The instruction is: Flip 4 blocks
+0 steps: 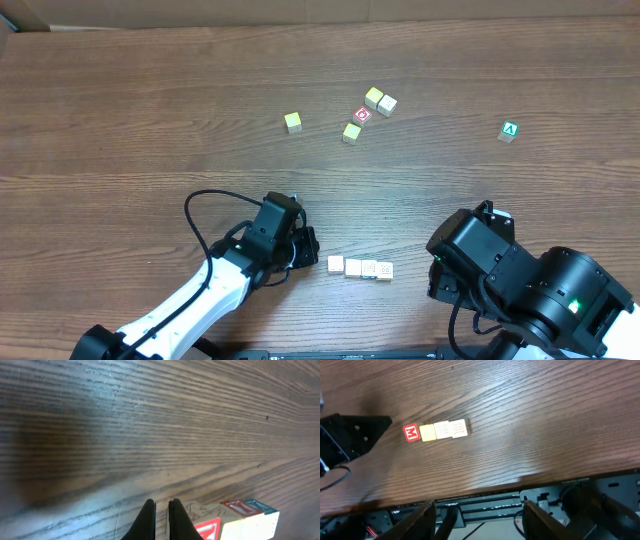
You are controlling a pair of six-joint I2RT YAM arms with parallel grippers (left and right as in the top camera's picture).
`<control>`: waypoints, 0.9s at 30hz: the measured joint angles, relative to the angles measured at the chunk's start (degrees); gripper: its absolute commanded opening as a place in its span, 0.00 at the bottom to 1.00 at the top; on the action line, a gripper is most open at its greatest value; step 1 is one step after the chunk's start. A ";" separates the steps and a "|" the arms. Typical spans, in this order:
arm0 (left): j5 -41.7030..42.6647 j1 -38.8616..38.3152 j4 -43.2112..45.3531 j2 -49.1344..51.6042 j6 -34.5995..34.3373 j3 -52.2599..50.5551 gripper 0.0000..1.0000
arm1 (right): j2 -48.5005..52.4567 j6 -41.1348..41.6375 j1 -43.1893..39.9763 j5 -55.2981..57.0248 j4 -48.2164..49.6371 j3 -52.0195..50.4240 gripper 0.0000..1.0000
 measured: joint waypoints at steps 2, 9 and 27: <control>-0.20 0.00 1.33 1.29 0.00 0.00 0.04 | 0.00 0.02 0.00 -0.02 0.00 0.02 0.54; 0.17 0.00 5.31 5.90 0.09 0.00 0.04 | 0.00 0.00 0.00 -0.31 -0.13 0.00 0.55; 3.80 -2.14 7.08 6.36 1.55 -0.02 0.04 | 0.00 0.00 0.00 -0.96 -0.57 0.02 0.55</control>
